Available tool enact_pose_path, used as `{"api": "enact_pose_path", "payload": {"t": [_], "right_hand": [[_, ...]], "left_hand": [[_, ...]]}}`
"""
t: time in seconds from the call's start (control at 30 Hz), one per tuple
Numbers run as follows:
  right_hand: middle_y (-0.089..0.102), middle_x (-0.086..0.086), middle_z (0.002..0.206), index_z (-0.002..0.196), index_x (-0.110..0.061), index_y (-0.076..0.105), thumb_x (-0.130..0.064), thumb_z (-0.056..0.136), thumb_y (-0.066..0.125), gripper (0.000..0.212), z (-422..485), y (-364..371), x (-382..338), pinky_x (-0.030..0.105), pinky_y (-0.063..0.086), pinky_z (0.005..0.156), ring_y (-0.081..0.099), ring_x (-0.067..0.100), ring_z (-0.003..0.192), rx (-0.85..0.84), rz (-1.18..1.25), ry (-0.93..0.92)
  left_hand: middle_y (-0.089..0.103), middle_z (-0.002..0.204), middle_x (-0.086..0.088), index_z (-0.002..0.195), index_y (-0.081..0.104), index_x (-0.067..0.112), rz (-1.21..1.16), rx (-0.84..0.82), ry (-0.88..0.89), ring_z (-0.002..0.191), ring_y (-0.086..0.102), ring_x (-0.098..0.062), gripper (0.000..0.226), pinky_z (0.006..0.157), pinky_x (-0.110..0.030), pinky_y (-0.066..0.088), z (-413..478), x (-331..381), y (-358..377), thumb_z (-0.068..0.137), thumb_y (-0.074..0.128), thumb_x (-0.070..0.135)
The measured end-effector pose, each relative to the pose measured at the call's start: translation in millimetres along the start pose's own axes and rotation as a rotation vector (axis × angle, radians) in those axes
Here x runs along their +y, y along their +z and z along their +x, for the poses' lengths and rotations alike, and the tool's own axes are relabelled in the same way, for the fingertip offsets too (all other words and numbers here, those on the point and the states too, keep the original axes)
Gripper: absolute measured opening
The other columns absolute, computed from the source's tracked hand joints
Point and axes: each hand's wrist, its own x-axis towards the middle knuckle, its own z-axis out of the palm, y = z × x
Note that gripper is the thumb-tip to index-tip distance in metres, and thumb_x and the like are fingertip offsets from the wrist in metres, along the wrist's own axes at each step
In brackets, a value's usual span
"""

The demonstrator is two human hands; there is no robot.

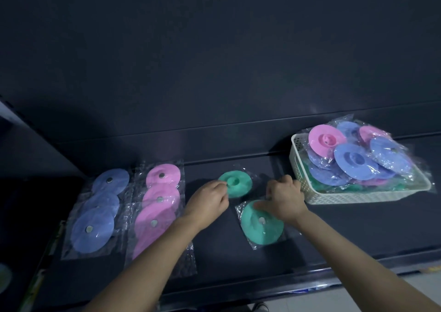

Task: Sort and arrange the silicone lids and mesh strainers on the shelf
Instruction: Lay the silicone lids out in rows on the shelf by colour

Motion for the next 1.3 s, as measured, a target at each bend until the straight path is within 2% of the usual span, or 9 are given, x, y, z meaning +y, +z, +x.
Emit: {"api": "enact_pose_path", "payload": {"t": [0.17, 0.27, 0.43, 0.6, 0.8, 0.9, 1.07, 1.2, 1.3], "right_hand": [[0.05, -0.004, 0.062, 0.06, -0.019, 0.043, -0.029, 0.076, 0.072, 0.034, 5, -3, 2, 0.024, 0.034, 0.051, 0.046, 0.012, 0.059, 0.005, 0.292, -0.066], [0.05, -0.005, 0.06, 0.061, -0.018, 0.045, -0.025, 0.075, 0.072, 0.032, 8, -3, -2, 0.023, 0.033, 0.05, 0.044, 0.011, 0.056, 0.044, 0.361, -0.079], [0.058, -0.005, 0.068, 0.066, -0.019, 0.053, -0.022, 0.075, 0.074, 0.024, 17, -2, -10, 0.018, 0.037, 0.053, 0.049, 0.007, 0.061, 0.039, 0.474, -0.118], [0.067, 0.0, 0.077, 0.075, -0.022, 0.06, -0.017, 0.077, 0.076, 0.017, 26, 2, -16, 0.024, 0.051, 0.064, 0.063, 0.013, 0.071, -0.067, 0.603, -0.158], [0.067, -0.003, 0.075, 0.074, -0.021, 0.063, -0.016, 0.08, 0.073, 0.013, 35, 7, -24, 0.021, 0.05, 0.064, 0.063, 0.011, 0.071, -0.08, 0.578, -0.188], [0.064, -0.008, 0.07, 0.069, -0.027, 0.06, -0.015, 0.08, 0.072, 0.02, 41, 10, -30, 0.018, 0.045, 0.059, 0.058, 0.009, 0.066, -0.07, 0.537, -0.193], [0.065, -0.009, 0.077, 0.078, -0.024, 0.064, -0.01, 0.083, 0.062, 0.016, 52, 16, -39, 0.008, 0.041, 0.057, 0.059, 0.006, 0.07, -0.113, 0.501, -0.195], [0.068, -0.007, 0.085, 0.087, -0.019, 0.071, -0.005, 0.083, 0.06, 0.019, 59, 19, -47, 0.013, 0.046, 0.072, 0.063, 0.008, 0.081, -0.103, 0.502, -0.221], [0.066, -0.01, 0.082, 0.09, -0.015, 0.073, -0.006, 0.086, 0.062, 0.016, 64, 23, -51, -0.001, 0.039, 0.067, 0.061, 0.003, 0.079, -0.051, 0.512, -0.215]], "left_hand": [[0.069, 0.079, -0.006, 0.075, 0.051, 0.011, -0.252, 0.112, -0.366, 0.071, 0.062, -0.026, 0.014, 0.064, -0.035, 0.044, 5, 0, -20, 0.088, 0.052, 0.013], [0.053, 0.06, 0.004, 0.063, 0.043, 0.019, -0.503, 0.079, -0.524, 0.061, 0.049, -0.018, 0.025, 0.063, -0.031, 0.039, 12, -5, -31, 0.085, 0.055, 0.018], [0.059, 0.079, -0.007, 0.064, 0.047, 0.016, -1.046, 0.031, -0.714, 0.081, 0.06, -0.019, 0.027, 0.08, -0.039, 0.054, 19, -15, -46, 0.089, 0.048, 0.007], [0.05, 0.074, -0.009, 0.062, 0.044, 0.013, -1.249, -0.025, -0.758, 0.077, 0.055, -0.025, 0.032, 0.081, -0.048, 0.052, 23, -30, -50, 0.09, 0.039, -0.002], [0.064, 0.071, -0.01, 0.074, 0.052, 0.006, -0.475, 0.016, -0.581, 0.068, 0.059, -0.023, 0.02, 0.063, -0.038, 0.047, 33, -53, -36, 0.092, 0.054, 0.015], [0.057, 0.063, -0.001, 0.075, 0.053, 0.007, -0.317, 0.093, -0.539, 0.061, 0.052, -0.022, 0.019, 0.059, -0.035, 0.041, 38, -61, -35, 0.092, 0.057, 0.014], [0.068, 0.081, -0.009, 0.09, 0.061, 0.008, -0.199, 0.05, -0.472, 0.077, 0.062, -0.03, 0.006, 0.069, -0.039, 0.051, 48, -71, -36, 0.091, 0.057, 0.012], [0.062, 0.11, -0.017, 0.121, 0.057, 0.005, -0.043, 0.114, -0.444, 0.103, 0.054, -0.036, 0.032, 0.09, -0.042, 0.046, 46, -73, -35, 0.09, 0.059, 0.009], [0.062, 0.116, -0.013, 0.121, 0.059, 0.008, 0.033, 0.02, -0.332, 0.107, 0.051, -0.034, 0.033, 0.093, -0.041, 0.043, 35, -63, -34, 0.091, 0.059, 0.02]]}}
